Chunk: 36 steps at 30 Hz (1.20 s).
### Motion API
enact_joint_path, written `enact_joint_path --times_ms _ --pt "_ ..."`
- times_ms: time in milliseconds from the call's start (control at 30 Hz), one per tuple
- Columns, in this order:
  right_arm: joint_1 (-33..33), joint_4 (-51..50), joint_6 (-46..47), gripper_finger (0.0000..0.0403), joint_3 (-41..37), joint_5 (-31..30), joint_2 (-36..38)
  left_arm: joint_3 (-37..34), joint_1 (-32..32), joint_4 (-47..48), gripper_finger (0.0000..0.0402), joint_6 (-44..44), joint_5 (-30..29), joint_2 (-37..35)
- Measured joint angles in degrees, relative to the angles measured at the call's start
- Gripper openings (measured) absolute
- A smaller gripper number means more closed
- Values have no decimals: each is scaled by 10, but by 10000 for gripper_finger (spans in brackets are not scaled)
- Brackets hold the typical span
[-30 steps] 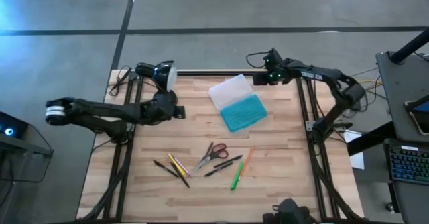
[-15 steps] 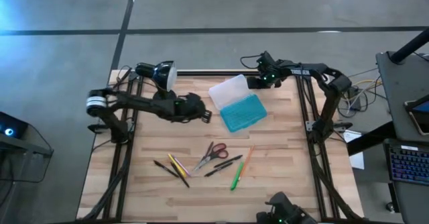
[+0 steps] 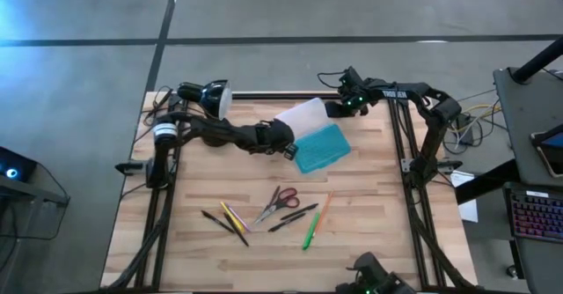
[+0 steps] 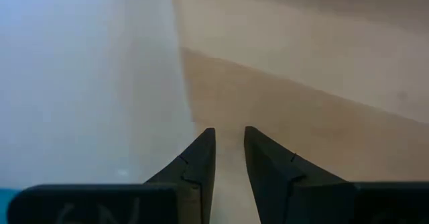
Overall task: Pick & place school supplies into a supply box
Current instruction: Put the supply box face up on the table
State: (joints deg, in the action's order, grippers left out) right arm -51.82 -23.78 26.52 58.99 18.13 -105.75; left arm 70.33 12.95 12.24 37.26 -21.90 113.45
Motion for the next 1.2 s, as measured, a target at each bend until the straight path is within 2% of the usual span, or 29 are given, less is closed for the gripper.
enact_joint_path --times_ms 367,567,767,867,1033,1200 --pt "1 0 -37 72 -6 40 10 7 0 22 43 -23 11 13" --pt "1 5 -40 72 -3 73 67 6 0 23 43 -33 14 9" --pt "11 5 -31 72 -2 153 149 6 0 22 43 -37 14 9" --pt "38 6 -6 72 0 176 178 6 0 21 43 -48 14 9" --pt "109 26 26 72 16 170 204 13 0 26 43 -66 25 9" --pt "175 132 91 73 26 172 203 37 -3 11 43 -81 50 8"
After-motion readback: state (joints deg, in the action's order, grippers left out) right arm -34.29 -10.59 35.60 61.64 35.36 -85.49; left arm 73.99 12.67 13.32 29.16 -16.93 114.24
